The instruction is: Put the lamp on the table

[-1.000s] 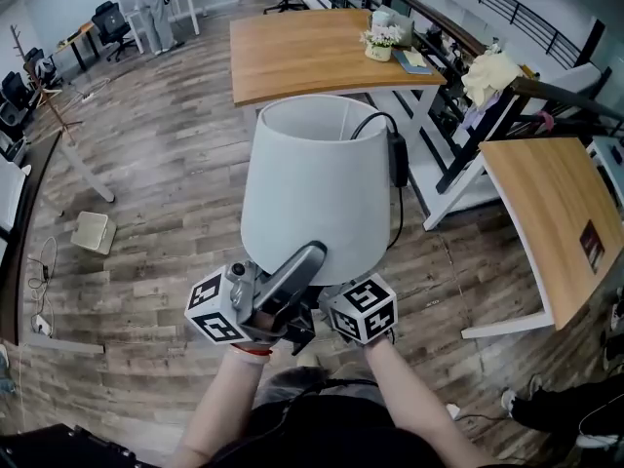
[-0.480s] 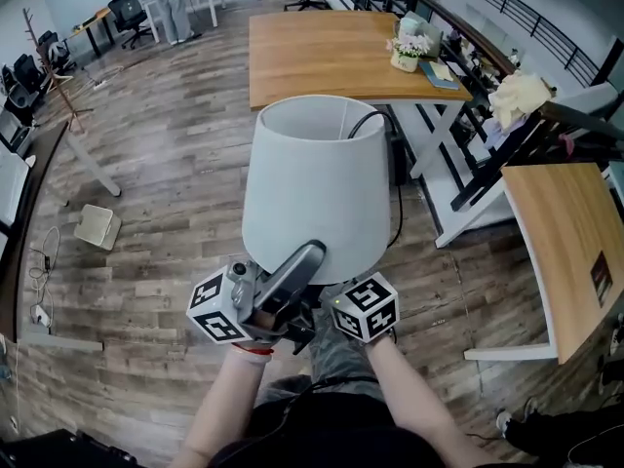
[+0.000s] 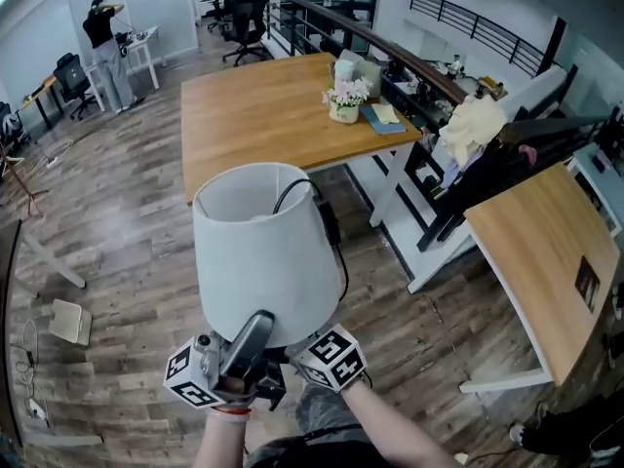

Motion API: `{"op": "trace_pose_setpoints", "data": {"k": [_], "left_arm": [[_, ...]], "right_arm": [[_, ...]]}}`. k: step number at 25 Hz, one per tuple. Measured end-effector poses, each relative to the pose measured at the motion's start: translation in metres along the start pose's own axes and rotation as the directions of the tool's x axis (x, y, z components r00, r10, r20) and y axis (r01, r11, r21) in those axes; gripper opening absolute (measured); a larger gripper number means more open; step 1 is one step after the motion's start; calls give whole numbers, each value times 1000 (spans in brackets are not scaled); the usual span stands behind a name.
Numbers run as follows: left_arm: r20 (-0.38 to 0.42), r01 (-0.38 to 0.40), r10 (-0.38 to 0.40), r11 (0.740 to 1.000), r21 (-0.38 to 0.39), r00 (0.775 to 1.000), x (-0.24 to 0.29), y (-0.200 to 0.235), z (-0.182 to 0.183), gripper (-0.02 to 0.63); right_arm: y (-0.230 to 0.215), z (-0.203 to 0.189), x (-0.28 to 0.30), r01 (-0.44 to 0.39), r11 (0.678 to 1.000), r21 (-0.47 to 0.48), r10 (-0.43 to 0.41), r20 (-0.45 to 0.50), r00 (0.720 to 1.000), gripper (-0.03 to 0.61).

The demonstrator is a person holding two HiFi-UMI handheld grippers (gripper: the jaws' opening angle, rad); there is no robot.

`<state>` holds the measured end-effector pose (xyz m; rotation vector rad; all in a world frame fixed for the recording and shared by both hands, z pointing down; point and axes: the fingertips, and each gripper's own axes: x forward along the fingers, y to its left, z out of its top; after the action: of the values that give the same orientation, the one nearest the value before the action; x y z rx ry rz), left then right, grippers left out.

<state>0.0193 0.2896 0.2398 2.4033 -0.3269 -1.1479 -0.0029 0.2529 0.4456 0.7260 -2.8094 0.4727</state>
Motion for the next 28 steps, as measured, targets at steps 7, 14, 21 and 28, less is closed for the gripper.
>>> {"op": "trace_pose_setpoints", "data": {"k": [7, 14, 21, 28], "left_arm": [[-34, 26, -27, 1000, -10, 999, 42, 66, 12, 26], [-53, 52, -52, 999, -4, 997, 74, 127, 22, 26], [-49, 36, -35, 999, 11, 998, 92, 169, 39, 26], [-46, 27, -26, 1000, 10, 999, 98, 220, 66, 26]], "right_arm": [[-73, 28, 22, 36, 999, 9, -36, 23, 999, 164], [-135, 53, 43, 47, 999, 20, -48, 48, 998, 166], [-175, 69, 67, 39, 999, 7, -39, 37, 999, 166], [-212, 85, 111, 26, 1000, 5, -26, 21, 999, 164]]}}
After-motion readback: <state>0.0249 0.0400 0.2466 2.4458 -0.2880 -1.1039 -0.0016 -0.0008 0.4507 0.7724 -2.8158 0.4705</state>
